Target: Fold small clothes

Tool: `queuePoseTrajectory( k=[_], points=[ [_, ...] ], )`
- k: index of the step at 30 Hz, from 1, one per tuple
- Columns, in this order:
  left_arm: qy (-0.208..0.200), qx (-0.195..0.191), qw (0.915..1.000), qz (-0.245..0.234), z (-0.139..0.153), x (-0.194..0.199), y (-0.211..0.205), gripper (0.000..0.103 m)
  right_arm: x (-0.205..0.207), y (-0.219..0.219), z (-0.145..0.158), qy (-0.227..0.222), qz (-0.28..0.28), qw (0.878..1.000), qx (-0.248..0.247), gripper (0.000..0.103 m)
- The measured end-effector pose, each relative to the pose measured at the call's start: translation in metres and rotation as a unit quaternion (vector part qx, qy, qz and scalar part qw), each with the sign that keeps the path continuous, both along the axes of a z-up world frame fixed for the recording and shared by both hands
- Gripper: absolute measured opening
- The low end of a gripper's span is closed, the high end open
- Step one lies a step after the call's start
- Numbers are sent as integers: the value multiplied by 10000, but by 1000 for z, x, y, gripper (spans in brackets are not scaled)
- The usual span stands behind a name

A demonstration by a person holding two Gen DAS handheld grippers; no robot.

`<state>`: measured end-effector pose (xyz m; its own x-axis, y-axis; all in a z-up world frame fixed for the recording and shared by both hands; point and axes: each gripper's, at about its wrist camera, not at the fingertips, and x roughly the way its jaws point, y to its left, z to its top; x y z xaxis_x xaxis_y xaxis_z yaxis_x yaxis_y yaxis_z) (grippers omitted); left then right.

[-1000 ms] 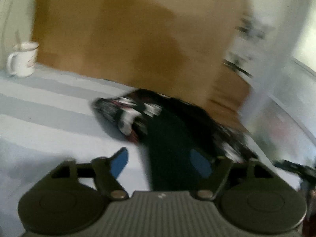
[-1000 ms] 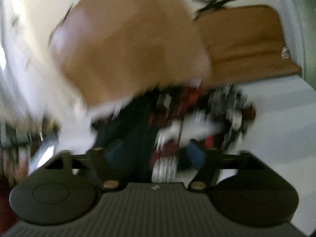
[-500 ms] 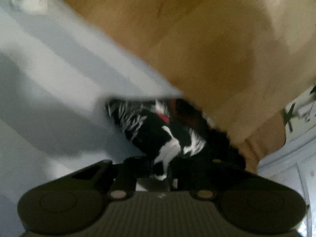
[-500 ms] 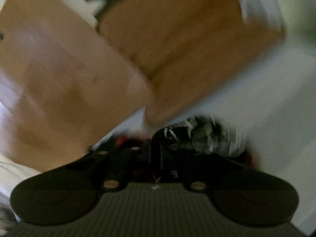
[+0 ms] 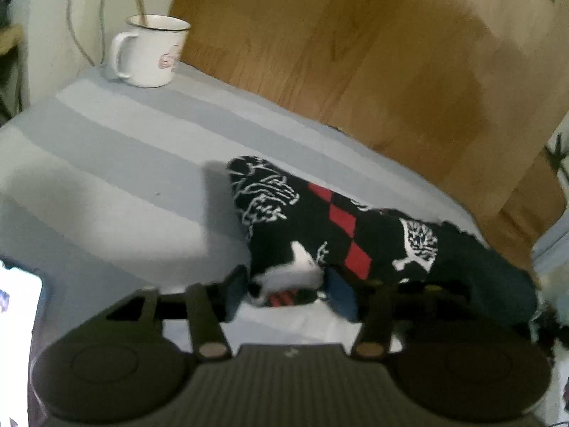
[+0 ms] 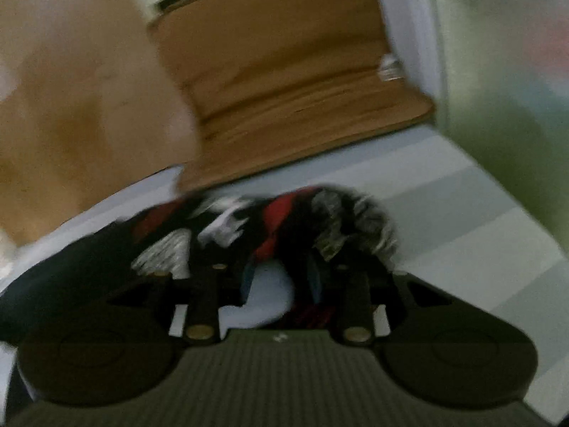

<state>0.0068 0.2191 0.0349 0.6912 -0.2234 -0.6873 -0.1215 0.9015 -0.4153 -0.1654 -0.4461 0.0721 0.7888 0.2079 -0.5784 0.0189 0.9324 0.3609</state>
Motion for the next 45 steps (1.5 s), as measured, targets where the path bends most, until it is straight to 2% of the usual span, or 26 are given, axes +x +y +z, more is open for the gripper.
queuePoseTrajectory(
  k=[2, 4, 6, 7, 10, 13, 15, 17, 18, 19, 20, 21, 23, 26, 27, 28, 29, 30, 31, 33, 35, 37, 38, 40, 43, 45],
  points=[
    [-119, -71, 9998, 125, 3, -5, 8, 66, -3, 21, 22, -305, 421, 9985, -142, 39],
    [-144, -207, 9995, 172, 4, -3, 11, 81, 11, 50, 43, -626, 843, 9941, -275, 45],
    [-121, -509, 9984, 217, 2, 1, 13, 85, 37, 85, 56, -798, 1361, 9872, -210, 58],
    [-108, -675, 9973, 250, 2, 6, 18, 85, 53, 106, 58, -815, 1662, 9826, -158, 60],
    [-54, -1131, 9928, 381, -2, 14, 25, 89, 108, 179, 48, -592, 2391, 9689, -219, 68],
    [-22, -1238, 9907, 569, -6, 20, 32, 89, 157, 248, 18, 29, 2906, 9559, -423, 71],
    [4, -1284, 9895, 659, -8, 24, 37, 88, 172, 279, -1, 352, 3109, 9469, -743, 71],
    [101, -1290, 9895, 646, -12, 30, 38, 76, 173, 300, -15, 484, 3265, 9353, -1272, 70],
    [129, -1239, 9905, 585, -14, 35, 37, 54, 167, 308, -14, 207, 3309, 9300, -1585, 55],
    [165, -1168, 9919, 466, -16, 41, 33, 25, 164, 315, -12, 103, 3403, 9196, -1960, 33],
    [214, -1086, 9933, 336, -19, 47, 29, 15, 164, 317, -8, 17, 3450, 9162, -2038, 16],
    [207, -981, 9945, 290, -19, 50, 25, 11, 166, 315, 0, -32, 3398, 9189, -2002, 11],
    [-31, -639, 9978, 192, -7, 56, 16, 10, 169, 315, 17, -547, 3049, 9230, -2282, 11],
    [-767, -471, 9958, 162, 26, 60, 12, 10, 179, 309, 49, -1461, 2316, 9361, -2209, 11],
    [-1066, -285, 9937, 201, 38, 62, 8, 12, 184, 310, 53, -1746, 2039, 9342, -2348, 13],
    [-1234, -91, 9920, 252, 44, 65, 4, 21, 189, 311, 51, -1839, 1906, 9314, -2497, 15],
    [-1278, 110, 9913, 295, 48, 70, -1, 26, 197, 314, 45, -1718, 1819, 9316, -2638, 20],
    [-1161, 297, 9922, 336, 48, 77, -6, 43, 206, 316, 37, -1392, 1882, 9330, -2733, 43],
    [-977, 447, 9935, 369, 45, 83, -9, 51, 212, 317, 30, -1053, 2037, 9334, -2760, 54],
    [-823, 466, 9949, 363, 37, 83, -7, 51, 201, 307, 25, -1064, 2142, 9377, -2521, 55],
    [-796, 256, 9956, 417, 29, 74, 4, 55, 181, 295, 32, -1180, 2295, 9454, -1992, 56],
    [-728, -47, 9951, 667, 22, 64, 19, 56, 162, 288, 43, -1154, 2630, 9470, -1441, 56],
    [-704, -228, 9941, 790, 16, 58, 27, 56, 151, 294, 47, -1097, 2893, 9435, -1187, 56],
    [-704, -517, 9917, 943, 9, 45, 35, 56, 130, 313, 57, -929, 3603, 9240, -880, 56],
    [-779, -709, 9898, 957, 5, 22, 38, 56, 111, 361, 50, -711, 4392, 8903, -973, 70],
    [-815, -814, 9892, 908, 4, 11, 40, 57, 102, 388, 33, -545, 4577, 8786, -1248, 76]
  ],
)
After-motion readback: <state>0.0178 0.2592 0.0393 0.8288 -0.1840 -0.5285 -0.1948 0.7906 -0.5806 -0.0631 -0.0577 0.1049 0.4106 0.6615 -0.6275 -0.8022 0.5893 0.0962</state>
